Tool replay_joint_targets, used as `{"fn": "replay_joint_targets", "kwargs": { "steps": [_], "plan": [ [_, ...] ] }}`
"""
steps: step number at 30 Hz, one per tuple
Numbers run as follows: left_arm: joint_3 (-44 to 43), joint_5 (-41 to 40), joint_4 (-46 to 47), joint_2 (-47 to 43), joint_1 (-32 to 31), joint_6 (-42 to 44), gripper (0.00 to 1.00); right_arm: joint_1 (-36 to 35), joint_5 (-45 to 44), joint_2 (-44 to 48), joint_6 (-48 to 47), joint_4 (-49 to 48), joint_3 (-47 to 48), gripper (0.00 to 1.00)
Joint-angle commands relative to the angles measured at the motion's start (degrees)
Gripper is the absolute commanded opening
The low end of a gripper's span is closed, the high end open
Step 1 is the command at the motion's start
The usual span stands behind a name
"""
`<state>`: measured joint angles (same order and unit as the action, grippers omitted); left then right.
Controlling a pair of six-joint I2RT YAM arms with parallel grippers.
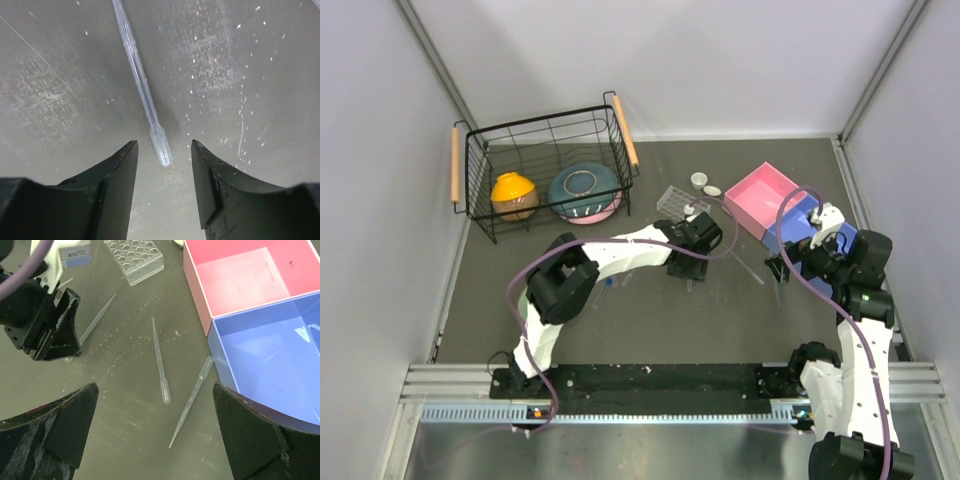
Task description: Organize the chemistry lab equipment
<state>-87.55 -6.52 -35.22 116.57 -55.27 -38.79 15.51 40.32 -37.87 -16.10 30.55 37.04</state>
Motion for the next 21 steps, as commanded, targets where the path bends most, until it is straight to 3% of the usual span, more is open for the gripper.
{"fn": "replay_joint_targets", "kwargs": {
  "steps": [1,9,21],
  "plan": [
    [-4.91,-3.40,-5.02,2.95,-0.55,0.99,0.50,-0.21,0.20,0.60,-1.13,-0.84,1.55,0.99],
    [-11.59,-6.83,-10.21,8.05,-0.81,3.36,0.38,-0.21,0.29,0.34,-1.13,-0.75,1.55,0.99],
    [-11.68,-6.92,-10.39,8.76,-1.07,3.28,0.07,-0.21,-0.06,0.07,-1.04,-0.57,1.64,0.99]
  ]
}}
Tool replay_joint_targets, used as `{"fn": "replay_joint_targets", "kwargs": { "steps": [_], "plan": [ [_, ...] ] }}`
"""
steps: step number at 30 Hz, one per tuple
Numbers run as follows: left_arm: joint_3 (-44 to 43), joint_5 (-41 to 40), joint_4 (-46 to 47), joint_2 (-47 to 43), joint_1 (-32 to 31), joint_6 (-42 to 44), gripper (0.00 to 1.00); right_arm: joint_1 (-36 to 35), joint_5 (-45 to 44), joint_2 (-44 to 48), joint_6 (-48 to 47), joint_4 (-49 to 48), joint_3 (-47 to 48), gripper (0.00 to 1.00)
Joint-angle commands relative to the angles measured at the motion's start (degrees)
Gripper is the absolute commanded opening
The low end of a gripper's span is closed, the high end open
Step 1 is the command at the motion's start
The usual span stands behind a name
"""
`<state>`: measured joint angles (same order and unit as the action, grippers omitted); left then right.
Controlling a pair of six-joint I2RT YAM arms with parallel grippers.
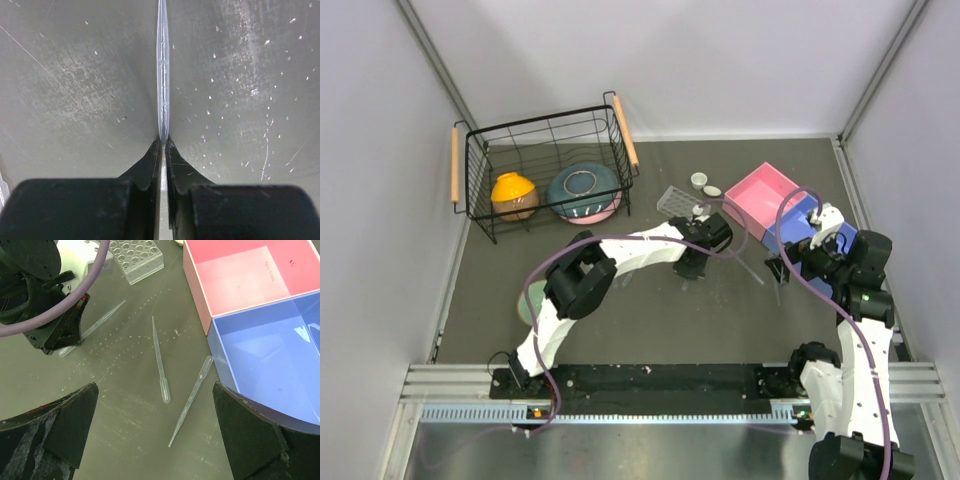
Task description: Organize the chemistry lab equipment
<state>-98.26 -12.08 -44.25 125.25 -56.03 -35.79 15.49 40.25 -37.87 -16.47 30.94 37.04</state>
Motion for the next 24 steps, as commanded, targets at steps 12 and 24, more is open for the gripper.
{"fn": "replay_joint_targets", "kwargs": {
  "steps": [12,24],
  "plan": [
    [30.02,4.85,28.66,-28.37,-0.57,5.55,0.00,-0.19,6.50,-1.07,-0.41,-0.35,1.64,0.99],
    [63.35,11.81,58.81,-62.83,-3.47,-1.90,0.00,-3.78,37.70,-6.60,1.60,8.88,9.19,0.98]
  ]
}}
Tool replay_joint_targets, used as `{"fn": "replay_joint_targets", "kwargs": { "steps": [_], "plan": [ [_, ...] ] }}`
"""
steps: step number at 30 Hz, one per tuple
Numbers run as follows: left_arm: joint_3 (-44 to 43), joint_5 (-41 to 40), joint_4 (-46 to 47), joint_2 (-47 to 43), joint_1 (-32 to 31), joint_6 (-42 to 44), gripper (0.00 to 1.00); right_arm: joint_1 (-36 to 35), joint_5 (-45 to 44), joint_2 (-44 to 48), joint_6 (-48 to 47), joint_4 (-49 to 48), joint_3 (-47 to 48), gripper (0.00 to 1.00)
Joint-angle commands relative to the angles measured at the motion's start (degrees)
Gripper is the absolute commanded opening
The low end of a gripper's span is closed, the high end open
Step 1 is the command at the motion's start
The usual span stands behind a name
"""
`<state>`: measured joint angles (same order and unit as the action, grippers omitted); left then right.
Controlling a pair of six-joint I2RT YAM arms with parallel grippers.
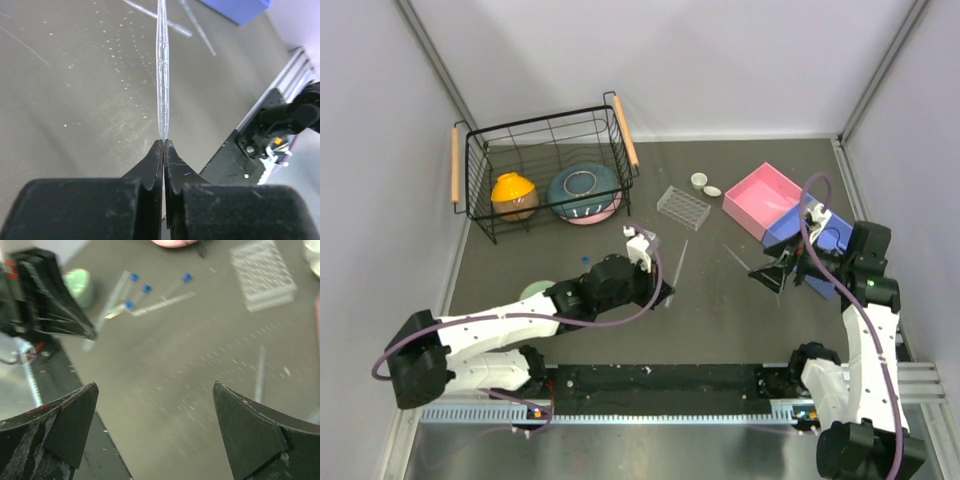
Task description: Organize the chemistry lab equipment
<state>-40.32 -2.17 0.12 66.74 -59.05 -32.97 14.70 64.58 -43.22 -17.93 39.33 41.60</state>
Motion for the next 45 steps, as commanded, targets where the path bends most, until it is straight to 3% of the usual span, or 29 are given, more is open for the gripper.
{"fn": "replay_joint_targets", "kwargs": {
  "steps": [1,6,13,15,16,19,24,26,27,28,29,31,32,35,36,39,45],
  "plan": [
    [5.86,1.91,15.95,-4.95,-0.72,-5.52,0.00,-6.84,12.95,-1.69,7.69,-2.39,4.10,0.99],
    [2.71,2.97,18.16,-4.08,-2.82,-6.93,0.00,-18.81,6.10,-5.80,16.85,-5.66,4.53,0.98],
    [-1.25,0.42,18.95,-0.56,-5.37,-7.81,0.00,-23.21,1.88,-10.04,43.48,-26.82,-0.54,0.92],
    [-2.48,-0.11,18.52,0.76,-5.73,-8.07,0.00,-24.89,0.99,-10.56,50.76,-34.03,-2.40,0.86],
    [-2.92,-0.20,18.34,1.28,-6.16,-8.25,0.00,-24.98,0.90,-11.09,52.63,-36.15,-3.88,0.76],
    [-4.24,-0.99,17.99,3.13,-6.69,-9.04,0.00,-25.86,0.20,-12.32,52.66,-36.26,-3.29,0.60],
    [-7.23,-1.25,17.02,6.20,-7.22,-9.66,0.00,-27.97,-0.33,-12.50,51.86,-36.08,-3.19,0.52],
    [-7.93,-1.34,16.93,7.00,-7.40,-9.83,0.00,-27.97,-0.42,-12.50,52.03,-36.52,-3.55,0.45],
    [-8.11,-1.25,16.93,7.26,-7.49,-10.01,0.00,-28.14,-0.59,-12.50,52.12,-36.69,-3.90,0.39],
    [-8.20,-1.34,16.84,7.44,-7.57,-10.01,0.00,-28.15,-0.59,-12.50,52.30,-37.30,-4.07,0.22],
    [-8.46,-1.51,16.67,7.61,-7.66,-10.18,0.00,-28.06,-0.68,-12.41,52.56,-37.40,-4.16,0.14],
    [-8.55,-1.95,15.80,7.79,-7.84,-10.36,0.00,-28.15,-0.68,-12.32,52.65,-37.40,-4.16,0.00],
    [-8.73,-2.39,15.35,7.62,-7.75,-10.53,0.01,-28.15,-0.68,-12.32,52.48,-37.31,-4.08,0.00],
    [-8.73,-3.97,13.16,6.57,-7.84,-10.89,0.21,-28.15,-1.47,-11.80,51.69,-36.35,-3.55,0.00],
    [-8.73,-4.33,12.46,6.30,-7.84,-10.71,0.35,-28.15,-2.08,-11.71,50.99,-35.91,-3.11,0.00],
    [-8.73,-4.86,9.12,3.93,-7.84,-9.57,0.62,-27.01,-2.70,-11.45,49.75,-34.59,-2.58,0.00],
    [-6.62,-7.83,-0.11,-3.89,-7.75,-3.69,0.89,-22.97,-5.85,-11.44,45.10,-30.30,0.13,0.00]
  ]
}}
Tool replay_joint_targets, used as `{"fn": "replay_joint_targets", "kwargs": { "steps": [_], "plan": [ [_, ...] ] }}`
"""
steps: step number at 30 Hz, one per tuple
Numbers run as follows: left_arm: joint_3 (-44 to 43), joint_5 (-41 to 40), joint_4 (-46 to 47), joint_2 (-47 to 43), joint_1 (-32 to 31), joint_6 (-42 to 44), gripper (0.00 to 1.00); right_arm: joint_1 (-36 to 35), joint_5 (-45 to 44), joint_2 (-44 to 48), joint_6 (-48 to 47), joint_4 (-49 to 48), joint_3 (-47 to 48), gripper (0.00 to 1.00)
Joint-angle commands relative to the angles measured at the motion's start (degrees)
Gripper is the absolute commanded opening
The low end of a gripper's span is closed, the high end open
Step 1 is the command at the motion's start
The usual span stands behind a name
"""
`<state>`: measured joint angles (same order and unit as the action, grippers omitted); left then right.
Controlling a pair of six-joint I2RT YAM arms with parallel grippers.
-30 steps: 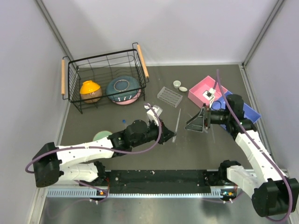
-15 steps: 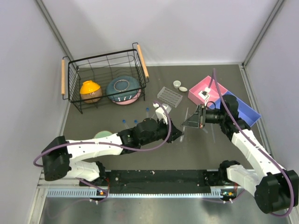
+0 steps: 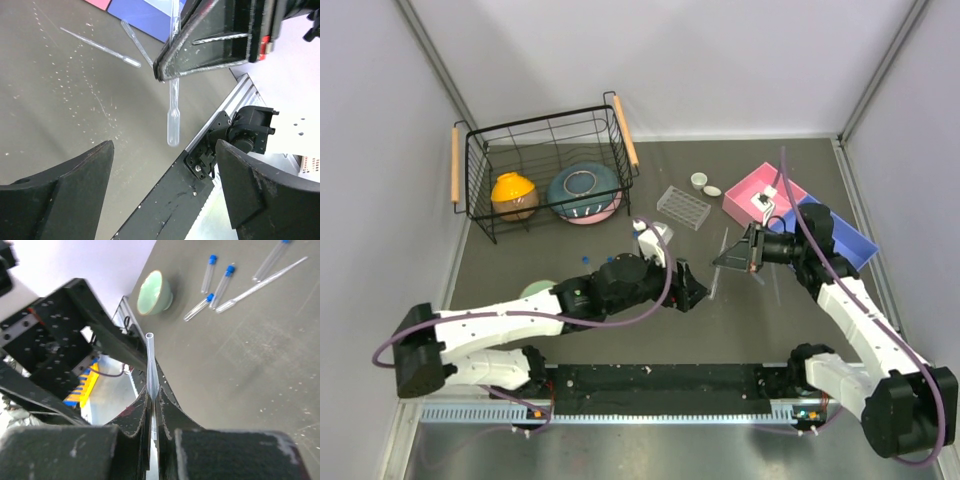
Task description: Organize the chemistry lab equipment
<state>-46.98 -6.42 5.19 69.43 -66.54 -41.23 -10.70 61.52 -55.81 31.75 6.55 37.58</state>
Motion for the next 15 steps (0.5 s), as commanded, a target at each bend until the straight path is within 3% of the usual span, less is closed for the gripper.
{"fn": "replay_joint_targets", "kwargs": {
  "steps": [1,5,9,15],
  "plan": [
    [0.66,-4.13,-7.45,-9.02,-0.25,6.06,0.95,2.96,-3.76,0.97,-5.55,3.46,4.77,0.00],
    [7.14,-8.43,-11.77,-15.10,-0.25,7.40,0.99,6.47,-10.09,-2.71,-11.51,9.00,9.78,0.00],
    [11.64,-11.95,-18.36,-19.15,-0.25,4.77,0.99,9.02,-22.03,-8.95,-19.78,15.77,19.79,0.00],
    [17.53,-12.92,-18.99,-23.98,-0.25,0.28,0.99,10.44,-32.59,-20.27,-27.61,17.89,31.49,0.00]
  ]
}}
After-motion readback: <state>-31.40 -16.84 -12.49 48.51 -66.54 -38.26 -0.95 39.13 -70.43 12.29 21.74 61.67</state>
